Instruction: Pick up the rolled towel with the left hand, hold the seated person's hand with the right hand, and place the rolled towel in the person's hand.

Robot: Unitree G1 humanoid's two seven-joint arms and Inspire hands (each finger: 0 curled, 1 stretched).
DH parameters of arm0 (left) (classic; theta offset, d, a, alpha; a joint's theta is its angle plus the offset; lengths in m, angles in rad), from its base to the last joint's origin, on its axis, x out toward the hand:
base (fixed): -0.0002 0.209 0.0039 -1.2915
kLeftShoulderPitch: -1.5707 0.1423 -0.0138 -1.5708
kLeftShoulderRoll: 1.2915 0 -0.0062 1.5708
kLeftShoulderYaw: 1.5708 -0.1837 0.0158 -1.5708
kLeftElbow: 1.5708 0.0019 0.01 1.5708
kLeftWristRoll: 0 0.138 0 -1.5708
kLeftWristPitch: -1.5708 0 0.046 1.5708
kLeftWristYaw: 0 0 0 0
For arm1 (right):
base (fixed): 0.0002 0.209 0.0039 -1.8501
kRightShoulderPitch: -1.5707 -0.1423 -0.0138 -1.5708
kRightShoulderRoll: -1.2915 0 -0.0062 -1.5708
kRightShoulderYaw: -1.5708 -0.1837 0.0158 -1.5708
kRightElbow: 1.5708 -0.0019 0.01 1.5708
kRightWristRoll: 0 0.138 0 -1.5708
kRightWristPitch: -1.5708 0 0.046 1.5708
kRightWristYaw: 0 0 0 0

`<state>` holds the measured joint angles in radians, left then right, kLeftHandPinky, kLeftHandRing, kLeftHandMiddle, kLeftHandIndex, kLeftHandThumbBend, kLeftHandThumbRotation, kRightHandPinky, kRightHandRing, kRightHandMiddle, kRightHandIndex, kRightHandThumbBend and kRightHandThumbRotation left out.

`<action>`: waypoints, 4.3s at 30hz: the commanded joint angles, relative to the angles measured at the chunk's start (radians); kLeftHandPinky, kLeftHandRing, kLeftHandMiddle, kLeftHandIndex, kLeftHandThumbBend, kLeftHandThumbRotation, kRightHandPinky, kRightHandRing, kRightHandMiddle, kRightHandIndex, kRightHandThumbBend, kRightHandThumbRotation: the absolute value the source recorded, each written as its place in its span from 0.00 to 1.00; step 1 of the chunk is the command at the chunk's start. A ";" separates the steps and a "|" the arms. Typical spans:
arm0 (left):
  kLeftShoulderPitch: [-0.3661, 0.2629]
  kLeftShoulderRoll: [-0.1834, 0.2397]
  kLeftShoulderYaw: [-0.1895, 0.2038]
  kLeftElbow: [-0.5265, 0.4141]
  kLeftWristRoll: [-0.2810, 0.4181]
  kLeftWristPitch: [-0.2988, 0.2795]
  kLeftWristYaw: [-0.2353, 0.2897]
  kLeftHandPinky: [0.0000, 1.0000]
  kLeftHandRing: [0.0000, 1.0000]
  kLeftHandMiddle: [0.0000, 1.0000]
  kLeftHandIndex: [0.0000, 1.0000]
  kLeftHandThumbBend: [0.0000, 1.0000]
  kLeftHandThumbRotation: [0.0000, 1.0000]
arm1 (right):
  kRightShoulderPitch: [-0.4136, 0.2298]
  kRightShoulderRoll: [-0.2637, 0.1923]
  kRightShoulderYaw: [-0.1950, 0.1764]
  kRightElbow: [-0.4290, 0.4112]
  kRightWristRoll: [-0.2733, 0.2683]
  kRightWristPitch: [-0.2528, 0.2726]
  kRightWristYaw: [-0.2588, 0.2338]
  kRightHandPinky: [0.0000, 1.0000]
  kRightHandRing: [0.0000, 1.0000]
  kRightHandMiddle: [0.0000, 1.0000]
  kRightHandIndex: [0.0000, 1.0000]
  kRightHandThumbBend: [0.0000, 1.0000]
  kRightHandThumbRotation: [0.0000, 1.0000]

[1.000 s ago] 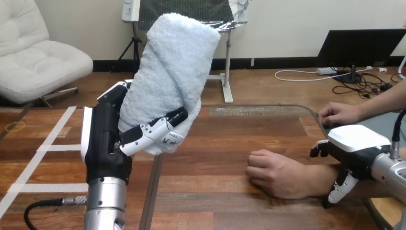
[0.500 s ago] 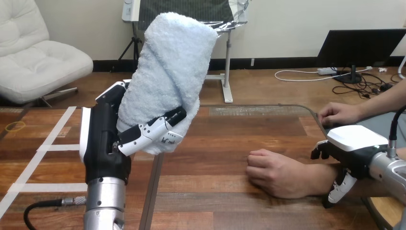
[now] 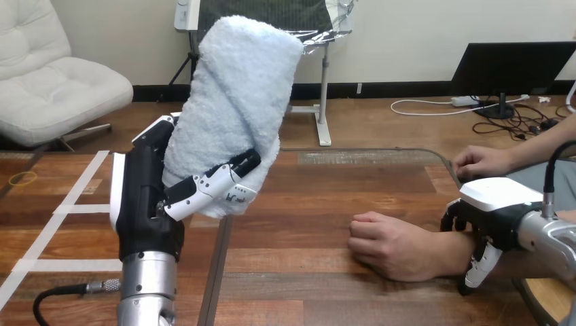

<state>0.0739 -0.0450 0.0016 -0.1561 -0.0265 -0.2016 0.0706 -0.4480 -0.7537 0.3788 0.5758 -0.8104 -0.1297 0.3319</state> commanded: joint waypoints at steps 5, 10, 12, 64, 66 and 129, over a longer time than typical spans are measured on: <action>-0.049 -0.007 0.006 -0.068 -0.006 -0.040 -0.001 0.21 0.27 0.35 0.38 0.47 0.00 | 0.015 0.037 0.050 0.057 -0.008 0.027 0.036 0.34 0.48 0.57 0.71 0.99 0.13; -0.049 -0.009 0.007 -0.068 -0.007 -0.037 0.000 0.21 0.28 0.35 0.38 0.47 0.00 | 0.022 0.031 0.045 0.051 0.001 0.014 0.033 0.25 0.35 0.45 0.67 1.00 0.12; -0.049 -0.010 0.007 -0.069 -0.007 -0.036 0.000 0.21 0.28 0.35 0.38 0.47 0.00 | 0.023 0.029 0.045 0.050 0.003 0.012 0.034 0.20 0.29 0.39 0.66 1.00 0.11; -0.050 -0.011 0.009 -0.061 -0.003 -0.041 -0.001 0.21 0.28 0.36 0.38 0.47 0.00 | 0.066 0.059 0.036 -0.054 0.066 0.030 0.128 0.32 0.41 0.47 0.51 0.86 0.45; -0.050 -0.011 0.008 -0.061 -0.002 -0.041 -0.001 0.21 0.28 0.36 0.38 0.47 0.00 | 0.069 0.059 0.036 -0.063 0.067 0.037 0.132 0.32 0.41 0.48 0.50 0.88 0.47; -0.056 -0.012 0.007 -0.047 0.009 -0.044 0.006 0.21 0.28 0.36 0.38 0.48 0.00 | 0.072 0.026 0.000 -0.150 0.140 0.103 0.225 0.20 0.28 0.35 0.37 0.91 0.10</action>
<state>0.0740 -0.0521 0.0119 -0.1562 -0.0279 -0.2017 0.0744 -0.4069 -0.7442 0.3643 0.4212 -0.6855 -0.0209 0.5410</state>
